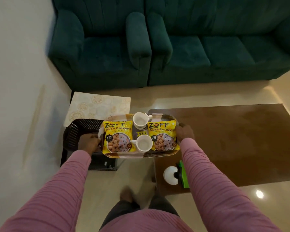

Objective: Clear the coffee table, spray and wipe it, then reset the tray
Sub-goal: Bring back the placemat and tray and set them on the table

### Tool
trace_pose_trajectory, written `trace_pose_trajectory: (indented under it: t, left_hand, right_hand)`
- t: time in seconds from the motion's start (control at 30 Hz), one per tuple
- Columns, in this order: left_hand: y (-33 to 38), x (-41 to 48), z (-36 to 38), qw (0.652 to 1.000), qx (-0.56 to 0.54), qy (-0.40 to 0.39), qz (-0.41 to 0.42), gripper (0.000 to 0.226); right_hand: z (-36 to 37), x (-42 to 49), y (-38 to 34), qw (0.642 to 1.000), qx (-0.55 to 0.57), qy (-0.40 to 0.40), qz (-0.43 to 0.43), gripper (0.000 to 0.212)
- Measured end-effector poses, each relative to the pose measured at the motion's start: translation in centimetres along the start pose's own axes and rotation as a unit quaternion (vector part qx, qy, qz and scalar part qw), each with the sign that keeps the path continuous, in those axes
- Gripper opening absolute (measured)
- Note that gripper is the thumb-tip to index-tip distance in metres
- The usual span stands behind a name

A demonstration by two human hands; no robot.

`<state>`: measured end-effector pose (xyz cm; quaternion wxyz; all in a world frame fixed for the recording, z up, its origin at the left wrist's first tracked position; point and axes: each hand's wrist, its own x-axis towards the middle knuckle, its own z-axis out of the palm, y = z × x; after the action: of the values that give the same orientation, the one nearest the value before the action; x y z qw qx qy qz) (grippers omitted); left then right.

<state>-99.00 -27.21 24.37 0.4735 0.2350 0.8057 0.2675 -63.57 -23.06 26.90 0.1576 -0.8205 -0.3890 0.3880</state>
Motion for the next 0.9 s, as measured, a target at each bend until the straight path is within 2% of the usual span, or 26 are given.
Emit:
trace_pose_trajectory:
  t: [0.17, 0.33, 0.5, 0.9]
  left_hand:
    - [0.9, -3.9, 5.7, 1.000, -0.016, -0.005, 0.003, 0.019]
    - [1.8, -8.3, 12.8, 0.998, -0.058, 0.002, 0.012, 0.024]
    - [1.1, -11.2, 19.6, 0.999, -0.042, 0.000, 0.013, 0.025]
    - [3.5, -13.7, 28.9, 0.999, -0.042, -0.005, 0.009, 0.022]
  right_hand:
    - [-5.6, 1.4, 4.1, 1.000, 0.001, 0.006, -0.006, 0.041]
    - [-12.0, 3.5, 8.6, 1.000, -0.008, 0.004, -0.022, 0.034]
    - [-17.8, 6.0, 12.7, 0.999, -0.028, 0.006, -0.024, 0.036]
    - [-24.3, 11.3, 16.8, 0.999, -0.043, 0.014, -0.025, 0.027]
